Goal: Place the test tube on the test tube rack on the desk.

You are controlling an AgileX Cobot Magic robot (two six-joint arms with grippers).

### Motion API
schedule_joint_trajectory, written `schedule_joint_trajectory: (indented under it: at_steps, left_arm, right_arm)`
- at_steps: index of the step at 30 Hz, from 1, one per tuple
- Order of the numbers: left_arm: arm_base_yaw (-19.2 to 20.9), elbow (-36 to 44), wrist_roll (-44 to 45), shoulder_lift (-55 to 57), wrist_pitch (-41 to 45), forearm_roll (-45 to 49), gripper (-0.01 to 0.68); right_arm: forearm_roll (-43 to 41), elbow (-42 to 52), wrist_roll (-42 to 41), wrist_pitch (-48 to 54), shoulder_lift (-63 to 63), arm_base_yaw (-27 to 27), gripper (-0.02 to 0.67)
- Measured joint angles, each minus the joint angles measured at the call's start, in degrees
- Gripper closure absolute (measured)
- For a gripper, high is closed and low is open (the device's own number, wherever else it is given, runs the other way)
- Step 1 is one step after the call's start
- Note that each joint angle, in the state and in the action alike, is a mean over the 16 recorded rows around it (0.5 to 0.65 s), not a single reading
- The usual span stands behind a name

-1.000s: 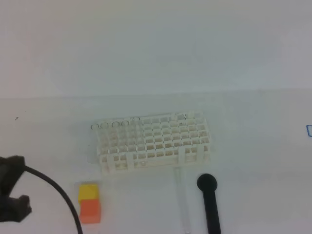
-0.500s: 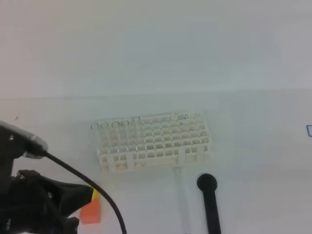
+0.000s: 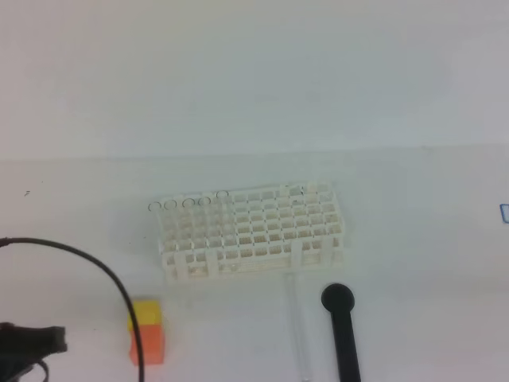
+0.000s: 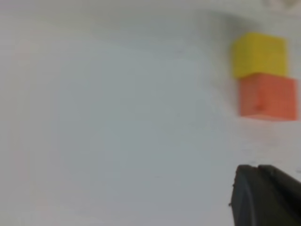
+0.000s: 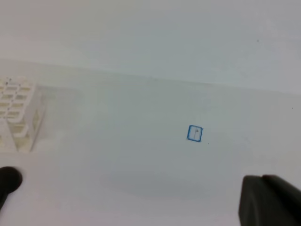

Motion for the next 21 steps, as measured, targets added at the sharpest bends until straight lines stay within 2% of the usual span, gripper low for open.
schedule_joint_trajectory:
  at_steps: [2, 5, 13, 17, 21]
  left_arm:
    - [0.0, 0.0, -3.2, 0.0, 0.9, 2.8, 0.673]
    - [0.0, 0.0, -3.6, 0.1, 1.8, 3.4, 0.673]
    - [-0.7, 0.0, 8.9, 2.1, -0.1, -7.6, 0.673]
    - [-3.3, -0.4, 13.0, 4.8, -2.3, -12.1, 0.673]
    - [-7.9, -1.0, 10.9, 8.4, -4.6, -11.1, 0.673]
  right_arm:
    - [0.1, 0.0, 0.0, -0.2, 0.0, 0.0, 0.65]
    - [0.1, 0.0, 0.0, -0.5, 0.0, 0.0, 0.65]
    - [0.5, 0.0, 0.0, -1.3, 0.0, 0.0, 0.65]
    - [0.9, 0.0, 0.0, -1.3, 0.0, 0.0, 0.65]
    - [1.6, 0.0, -0.1, -1.3, 0.0, 0.0, 0.65]
